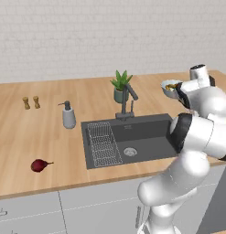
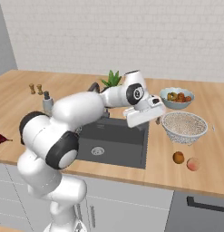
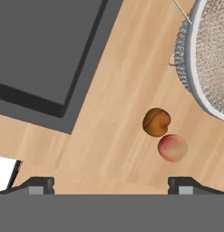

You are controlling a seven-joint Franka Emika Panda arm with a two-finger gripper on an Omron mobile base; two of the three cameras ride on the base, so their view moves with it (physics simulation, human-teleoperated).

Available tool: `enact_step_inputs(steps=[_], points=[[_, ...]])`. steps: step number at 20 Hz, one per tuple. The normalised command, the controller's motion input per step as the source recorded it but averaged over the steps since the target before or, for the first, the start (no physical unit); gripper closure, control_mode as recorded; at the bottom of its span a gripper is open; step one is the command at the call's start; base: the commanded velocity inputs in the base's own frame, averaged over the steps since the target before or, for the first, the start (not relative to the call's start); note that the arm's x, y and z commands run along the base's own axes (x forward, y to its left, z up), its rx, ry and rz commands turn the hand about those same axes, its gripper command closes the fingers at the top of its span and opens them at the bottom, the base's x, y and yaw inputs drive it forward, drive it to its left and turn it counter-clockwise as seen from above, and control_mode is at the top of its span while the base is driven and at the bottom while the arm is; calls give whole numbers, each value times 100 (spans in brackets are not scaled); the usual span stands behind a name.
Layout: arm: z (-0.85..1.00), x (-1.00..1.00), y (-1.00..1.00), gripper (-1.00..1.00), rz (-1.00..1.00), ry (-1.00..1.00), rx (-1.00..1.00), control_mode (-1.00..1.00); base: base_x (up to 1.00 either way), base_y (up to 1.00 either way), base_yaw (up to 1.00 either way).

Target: Put the colander in the sink, put the peach, pear, peach in the colander, and turn on the sink faucet and pour water over the colander.

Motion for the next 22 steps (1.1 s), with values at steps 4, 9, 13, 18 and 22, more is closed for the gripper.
enact_step_inputs(steps=[4,9,13,18,22], points=[[-23,54,-49,-100,11,12,0,-100,0,0,0],[-18,41,-33,-100,13,10,0,-100,0,0,0],[-18,29,-24,-100,8,0,1,-100,0,0,0],[-29,27,-21,-100,6,1,8,-100,0,0,0],[-32,25,-12,-100,3,0,12,-100,0,0,0]])
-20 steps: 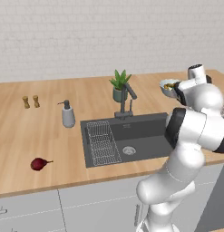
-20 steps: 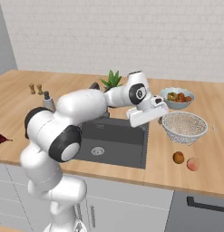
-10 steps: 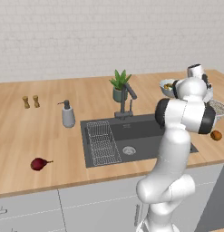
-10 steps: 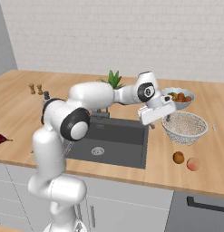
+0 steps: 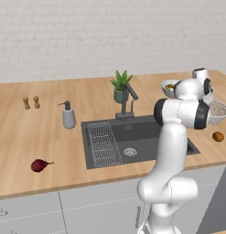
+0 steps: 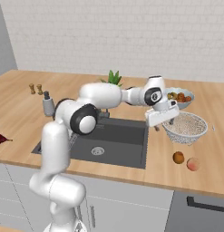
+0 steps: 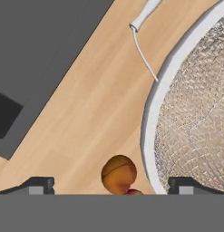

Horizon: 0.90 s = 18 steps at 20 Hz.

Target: Put the colander in the sink, put the peach, pear, peach in the colander, and turn on the sink faucet and pour water over the colander.

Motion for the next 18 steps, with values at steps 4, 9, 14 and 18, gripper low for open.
enact_step_inputs(steps=[4,9,14,18], points=[[-31,35,-1,-100,0,-1,9,-100,0,0,0],[-25,46,0,-100,0,-3,1,-100,0,0,0],[-29,39,-5,-100,0,-3,0,-100,0,0,0],[-28,33,-10,-100,0,-3,0,-100,0,0,0]])
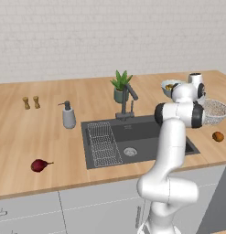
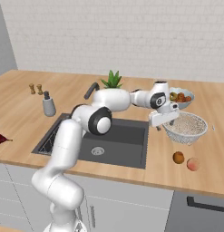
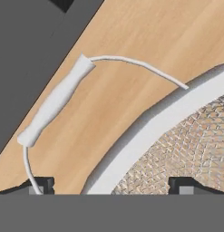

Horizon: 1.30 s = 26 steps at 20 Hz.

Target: Put the colander in the sink, put the peach, pear, peach in the colander, and turn on the sink faucet and pour water over the colander.

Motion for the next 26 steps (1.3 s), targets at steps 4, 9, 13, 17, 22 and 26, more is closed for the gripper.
enact_step_inputs(steps=[4,9,13,17,22,26], points=[[-25,24,-9,-100,0,-3,0,-100,0,0,0],[-31,-7,-1,100,0,0,0,-100,0,0,0],[-29,-40,0,100,0,0,3,-100,0,0,0],[-32,-51,13,100,0,0,6,-100,0,0,0],[5,-47,44,100,1,-7,4,-100,0,0,0],[51,-36,62,100,28,0,0,-100,0,0,0]])
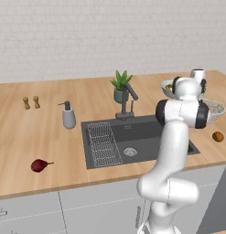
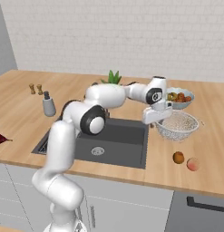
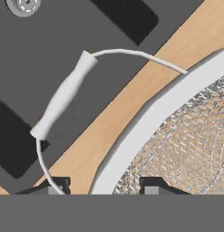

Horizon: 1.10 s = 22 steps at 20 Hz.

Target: Put the colander in the sink, put the peach, pear, peach in the colander, and turn on the sink faucet and pour water over the colander.

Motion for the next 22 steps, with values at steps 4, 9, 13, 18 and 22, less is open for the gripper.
enact_step_inputs(steps=[4,9,13,18,22], points=[[45,-57,60,100,46,0,0,-100,0,0,0],[32,-72,51,100,48,0,0,-100,0,0,0],[26,-61,59,100,46,1,4,-100,0,0,0],[20,-57,40,100,50,0,18,-100,0,0,0],[9,-51,24,100,44,0,28,-100,0,0,0]])
